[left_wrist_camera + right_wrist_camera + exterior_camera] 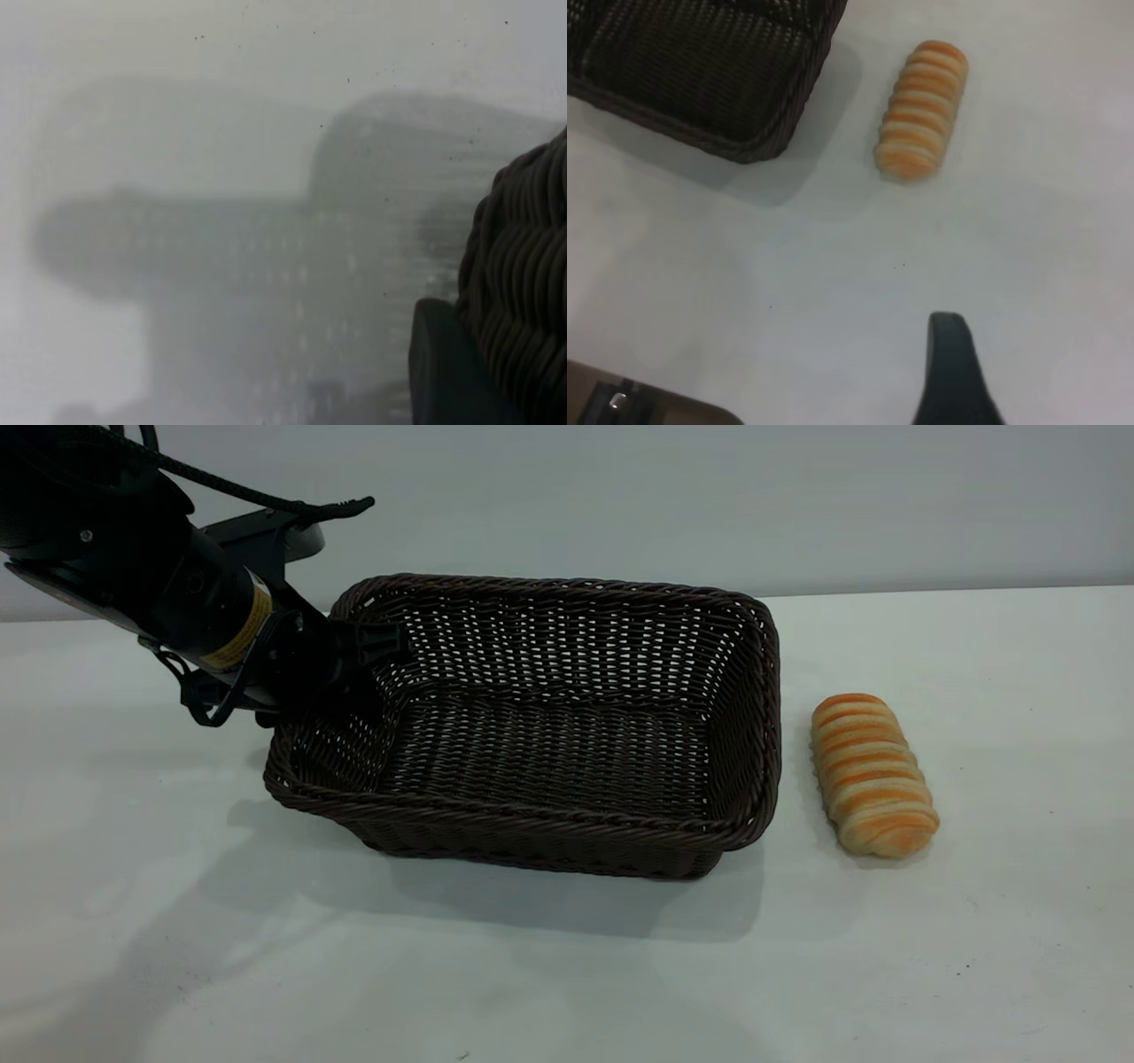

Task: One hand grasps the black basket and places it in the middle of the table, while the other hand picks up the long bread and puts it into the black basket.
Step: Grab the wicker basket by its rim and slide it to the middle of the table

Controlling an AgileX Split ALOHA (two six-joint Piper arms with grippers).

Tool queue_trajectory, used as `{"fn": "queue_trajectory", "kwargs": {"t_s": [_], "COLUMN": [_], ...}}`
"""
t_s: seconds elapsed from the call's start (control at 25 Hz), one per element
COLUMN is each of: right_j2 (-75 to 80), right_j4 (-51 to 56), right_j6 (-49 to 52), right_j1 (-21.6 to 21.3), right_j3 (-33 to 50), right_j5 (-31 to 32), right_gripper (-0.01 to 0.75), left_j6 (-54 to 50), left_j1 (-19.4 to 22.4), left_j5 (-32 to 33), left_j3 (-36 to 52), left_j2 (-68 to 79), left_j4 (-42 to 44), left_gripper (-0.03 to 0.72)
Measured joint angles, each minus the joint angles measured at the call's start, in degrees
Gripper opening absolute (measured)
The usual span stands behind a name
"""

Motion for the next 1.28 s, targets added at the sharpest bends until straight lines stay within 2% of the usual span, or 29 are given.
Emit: {"fn": "queue_trajectory", "kwargs": {"t_s": [0.48,0.72,0.8,1.28], "right_j2": [0.0,0.0,0.0,0.0], "right_j4": [0.0,0.0,0.0,-0.17], "right_j6": [0.05,0.05,0.05,0.05], "right_j1": [0.0,0.0,0.0,0.0], "right_j3": [0.0,0.0,0.0,0.0], "right_j5": [1.37,1.42,1.42,1.47], "right_gripper": [0.493,0.493,0.493,0.493], "left_j6": [-0.04,0.02,0.02,0.02], "left_j1": [0.0,0.0,0.0,0.0], "left_j5": [1.62,2.76,2.71,1.29], "left_j3": [0.0,0.0,0.0,0.0], "left_j2": [0.35,0.35,0.35,-5.63], "left_j4": [0.0,-1.52,-1.87,0.13], "left_gripper": [0.313,0.544,0.58,0.573]}}
